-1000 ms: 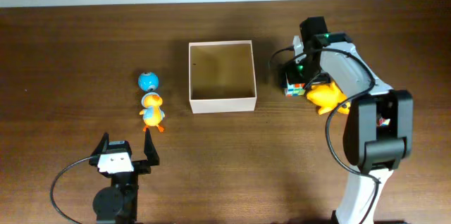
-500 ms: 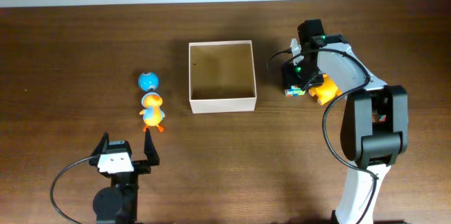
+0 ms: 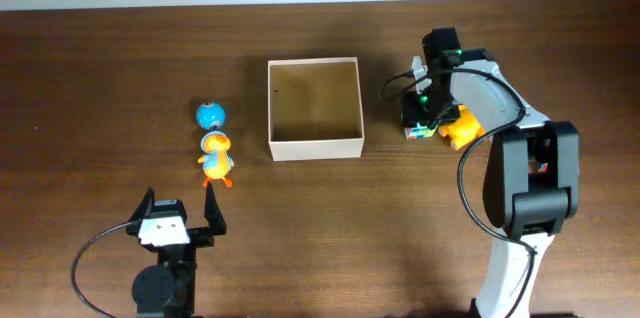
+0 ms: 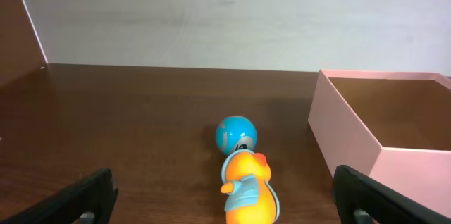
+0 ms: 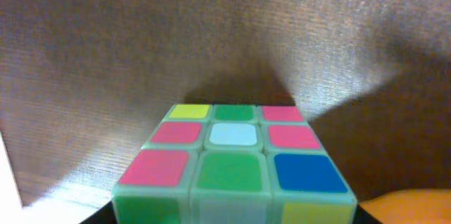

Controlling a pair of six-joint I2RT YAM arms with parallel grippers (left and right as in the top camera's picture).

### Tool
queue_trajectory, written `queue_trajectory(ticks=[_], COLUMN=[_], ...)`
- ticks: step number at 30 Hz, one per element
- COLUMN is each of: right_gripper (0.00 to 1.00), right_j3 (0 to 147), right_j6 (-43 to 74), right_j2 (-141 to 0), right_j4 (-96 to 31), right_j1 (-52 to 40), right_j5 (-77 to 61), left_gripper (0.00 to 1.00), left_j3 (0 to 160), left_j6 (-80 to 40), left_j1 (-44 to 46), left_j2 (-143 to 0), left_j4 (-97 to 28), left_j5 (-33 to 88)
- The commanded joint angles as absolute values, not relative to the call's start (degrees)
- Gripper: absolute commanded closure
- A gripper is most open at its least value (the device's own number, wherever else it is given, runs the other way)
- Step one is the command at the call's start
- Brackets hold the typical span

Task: Pack container
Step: 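Close the right gripper on the Rubik's cube, then carry the cube with the right gripper and lower it into the box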

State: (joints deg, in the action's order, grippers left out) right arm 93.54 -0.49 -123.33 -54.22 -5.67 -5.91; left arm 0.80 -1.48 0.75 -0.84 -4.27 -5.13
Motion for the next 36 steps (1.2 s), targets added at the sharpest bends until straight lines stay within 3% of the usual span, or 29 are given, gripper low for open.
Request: queue_trajectory(ticks=[1, 9, 16, 22, 28, 36], right_gripper=[0.5, 0.5, 0.5, 0.5, 0.5, 0.5], right_j3=[97.9, 114.3, 132.5, 136.4, 136.2, 136.0], right_j6=[-1.1, -3.3, -14.9, -17.8, -11.2, 8.2], right_j2=[-123.8, -123.7, -123.7, -123.7, -124.1, -124.6], right_j4=[-56.2, -70.1, -83.7, -83.8, -77.2, -67.2], right_j1=[-6.0, -6.0, -6.3, -10.5, -19.7, -33.2], right_j5=[-6.5, -10.2, -35.7, -49.2, -40.1, -3.9], left_gripper=[0.01, 0.01, 0.01, 0.01, 0.01, 0.01], left_j3=[0.5, 0.5, 0.5, 0.5, 0.5, 0.5], left_j6=[-0.8, -0.8, -0.8, -0.8, -0.8, -0.8], left_j1=[1.0, 1.0, 1.0, 1.0, 1.0, 1.0], left_j2=[-0.3, -0.3, -0.3, -0.3, -0.3, -0.3], left_j4=[-4.2, -4.2, -4.2, -4.2, -4.2, -4.2], left_j5=[-5.3, -5.3, -5.3, -5.3, -5.3, -5.3])
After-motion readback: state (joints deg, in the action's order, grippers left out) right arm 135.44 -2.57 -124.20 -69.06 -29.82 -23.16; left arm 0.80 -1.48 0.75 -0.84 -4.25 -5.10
